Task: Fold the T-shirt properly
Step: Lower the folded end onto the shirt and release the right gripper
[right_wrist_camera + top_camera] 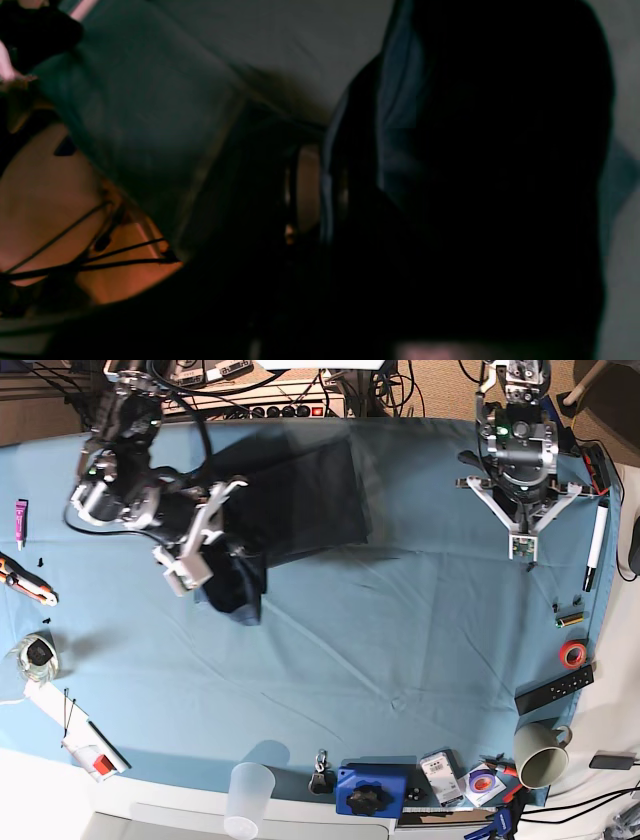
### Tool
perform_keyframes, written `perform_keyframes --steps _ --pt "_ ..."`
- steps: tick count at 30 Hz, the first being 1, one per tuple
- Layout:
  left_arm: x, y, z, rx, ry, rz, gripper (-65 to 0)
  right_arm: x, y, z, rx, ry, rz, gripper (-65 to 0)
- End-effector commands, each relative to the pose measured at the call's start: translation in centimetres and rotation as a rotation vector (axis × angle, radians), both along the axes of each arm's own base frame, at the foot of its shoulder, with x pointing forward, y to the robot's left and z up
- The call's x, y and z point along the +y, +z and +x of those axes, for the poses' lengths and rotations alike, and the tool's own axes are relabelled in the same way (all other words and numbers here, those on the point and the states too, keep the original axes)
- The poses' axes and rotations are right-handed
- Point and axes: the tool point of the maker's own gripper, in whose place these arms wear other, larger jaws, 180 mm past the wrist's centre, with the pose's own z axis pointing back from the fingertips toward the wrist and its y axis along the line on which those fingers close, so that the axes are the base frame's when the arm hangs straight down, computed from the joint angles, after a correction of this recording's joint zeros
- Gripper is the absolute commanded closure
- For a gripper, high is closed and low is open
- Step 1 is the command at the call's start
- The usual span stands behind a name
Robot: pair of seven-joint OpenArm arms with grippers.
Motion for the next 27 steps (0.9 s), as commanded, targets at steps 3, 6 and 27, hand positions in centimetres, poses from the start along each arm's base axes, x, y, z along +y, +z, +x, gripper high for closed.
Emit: perform_keyframes --steps 3,6,27 --pt "0.3 0.9 0.5 -0.039 -0.007 0.01 -9.8 1.6 0.9 0.6 -0.052 0.02 0.02 0.0" --pt "0.3 0.9 0.6 -0.04 -0.007 0.01 -9.8 3.1 0.4 0.2 -0.042 0.062 0.0 0.0" --pt "0.3 1.1 0.8 -0.057 -0.012 0.014 -9.9 9.0 -0.1 -3.5 0.01 0.268 0.074 -17.3"
